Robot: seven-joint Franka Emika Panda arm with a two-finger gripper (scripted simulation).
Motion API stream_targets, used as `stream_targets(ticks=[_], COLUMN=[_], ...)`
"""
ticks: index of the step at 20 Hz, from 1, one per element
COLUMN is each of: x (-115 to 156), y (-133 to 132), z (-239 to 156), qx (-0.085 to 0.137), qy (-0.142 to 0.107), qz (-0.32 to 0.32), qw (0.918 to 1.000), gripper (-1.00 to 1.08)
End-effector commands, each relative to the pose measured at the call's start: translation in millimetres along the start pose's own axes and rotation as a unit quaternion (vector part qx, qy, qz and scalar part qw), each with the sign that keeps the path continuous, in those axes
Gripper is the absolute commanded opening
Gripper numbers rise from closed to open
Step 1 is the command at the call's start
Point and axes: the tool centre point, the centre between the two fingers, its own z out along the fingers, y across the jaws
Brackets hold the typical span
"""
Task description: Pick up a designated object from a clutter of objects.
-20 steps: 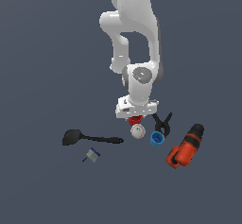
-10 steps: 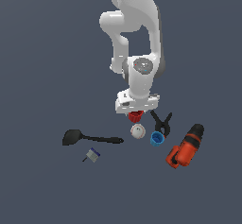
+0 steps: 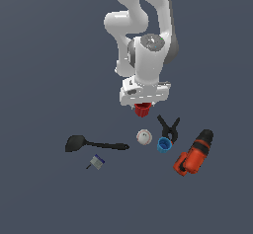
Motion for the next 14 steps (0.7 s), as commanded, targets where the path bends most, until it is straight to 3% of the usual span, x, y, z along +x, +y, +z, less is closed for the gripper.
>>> stream_targets(ticks=[1, 14], x=[-5, -29], y=[0, -2], z=[-24, -148], qx=[0.000, 0.001], qy=[0.001, 0.001], qz=[0.000, 0.000], qw=[1.0000, 1.0000], gripper=[-1.00, -1.00])
